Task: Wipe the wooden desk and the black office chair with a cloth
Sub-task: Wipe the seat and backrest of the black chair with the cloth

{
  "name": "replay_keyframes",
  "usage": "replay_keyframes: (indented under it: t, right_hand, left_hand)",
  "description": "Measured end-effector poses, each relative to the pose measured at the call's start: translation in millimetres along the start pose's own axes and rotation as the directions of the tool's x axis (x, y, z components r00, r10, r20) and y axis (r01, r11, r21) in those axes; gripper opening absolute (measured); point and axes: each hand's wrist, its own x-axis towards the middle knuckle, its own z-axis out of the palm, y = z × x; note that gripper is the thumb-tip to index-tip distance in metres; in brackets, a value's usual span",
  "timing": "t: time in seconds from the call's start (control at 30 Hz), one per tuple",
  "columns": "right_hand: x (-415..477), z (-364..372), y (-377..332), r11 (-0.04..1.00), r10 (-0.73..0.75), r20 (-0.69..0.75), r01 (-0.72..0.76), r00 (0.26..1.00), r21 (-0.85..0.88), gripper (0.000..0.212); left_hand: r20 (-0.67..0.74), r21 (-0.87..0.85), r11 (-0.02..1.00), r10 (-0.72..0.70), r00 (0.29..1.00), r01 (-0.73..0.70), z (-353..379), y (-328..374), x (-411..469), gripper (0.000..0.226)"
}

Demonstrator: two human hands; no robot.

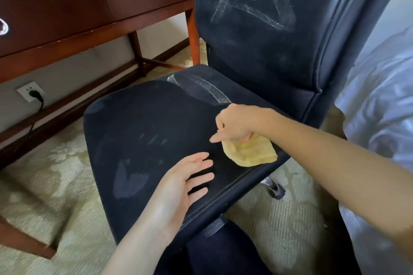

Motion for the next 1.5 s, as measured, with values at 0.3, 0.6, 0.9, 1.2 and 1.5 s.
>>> replay_keyframes:
  t: [0.3,0.6,0.9,1.2,1.5]
  right_hand:
    - [-37.1,62.8,101.8,0.646,0.516,-0.121,-0.292,0.848,0.705,0.065]
    - [-20.6,75.5,64.5,0.663,0.465,-0.269,-0.130,0.844,0.738,0.048]
    - [-48.5,1.3,67.7,0.961,0.274,-0.932,-0.045,0.239,0.272,0.019]
    - [-13.5,99.3,40.3,0.956,-0.069,-0.747,0.258,0.662,0.141,0.027]
    - [-13.8,115.4,58.9,0.956,-0.020,-0.630,0.200,0.777,0.216,0.030]
  left_hand:
    - [-0.026,-0.051,0.999,0.005,1.000,-0.006,-4.0,1.0,9.2,0.029]
    - [-0.055,0.060,0.995,0.082,0.995,-0.079,7.1,8.3,11.1,0.029]
    - [-0.097,0.300,0.932,0.240,0.966,-0.202,12.1,13.6,13.1,0.029]
    - [-0.103,0.616,0.748,0.387,0.916,-0.247,7.5,0.7,49.7,0.017]
    - [0.007,0.970,0.205,0.511,0.860,-0.130,9.4,0.0,108.3,0.047]
